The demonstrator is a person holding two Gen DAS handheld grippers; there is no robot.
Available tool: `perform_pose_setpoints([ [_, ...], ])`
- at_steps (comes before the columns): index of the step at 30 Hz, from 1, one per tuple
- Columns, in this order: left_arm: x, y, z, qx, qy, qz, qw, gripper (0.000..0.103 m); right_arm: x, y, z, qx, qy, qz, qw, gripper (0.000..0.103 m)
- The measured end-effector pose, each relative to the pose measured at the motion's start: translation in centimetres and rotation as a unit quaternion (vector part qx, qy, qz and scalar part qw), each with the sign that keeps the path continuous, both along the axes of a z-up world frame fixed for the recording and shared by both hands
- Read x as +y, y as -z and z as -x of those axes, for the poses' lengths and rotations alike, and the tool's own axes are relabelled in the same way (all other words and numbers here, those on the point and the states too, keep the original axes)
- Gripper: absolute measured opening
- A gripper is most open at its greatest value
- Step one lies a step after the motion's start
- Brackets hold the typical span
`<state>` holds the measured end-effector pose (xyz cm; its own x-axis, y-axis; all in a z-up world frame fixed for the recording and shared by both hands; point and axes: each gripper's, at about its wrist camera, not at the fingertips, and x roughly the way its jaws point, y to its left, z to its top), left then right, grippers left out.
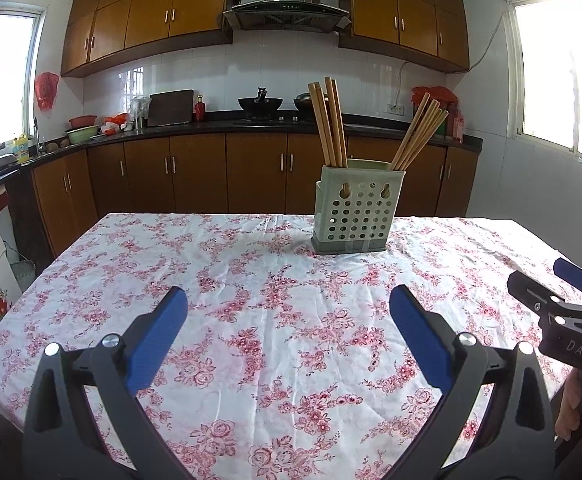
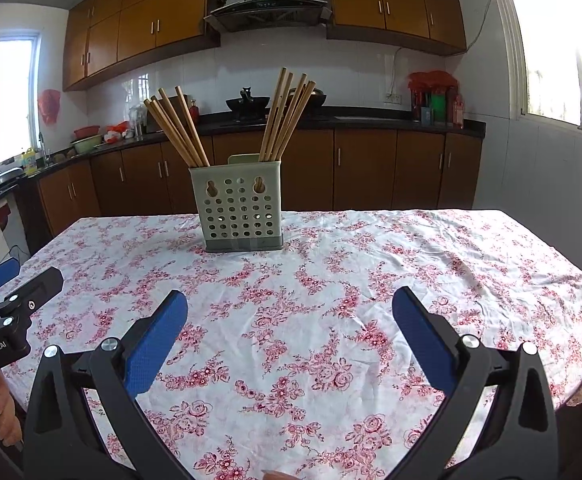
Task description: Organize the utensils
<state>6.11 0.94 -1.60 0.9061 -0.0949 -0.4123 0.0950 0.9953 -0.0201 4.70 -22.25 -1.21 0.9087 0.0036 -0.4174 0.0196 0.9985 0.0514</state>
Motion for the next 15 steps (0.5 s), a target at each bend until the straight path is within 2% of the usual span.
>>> perform_pose_setpoints([
  [15,0.03,-0.02,-0.02,0.000,-0.001,-0.001,1.0000,0.099,0.05,0.10,-0.03,0.002,0.001,-0.002,1.000,0.101],
])
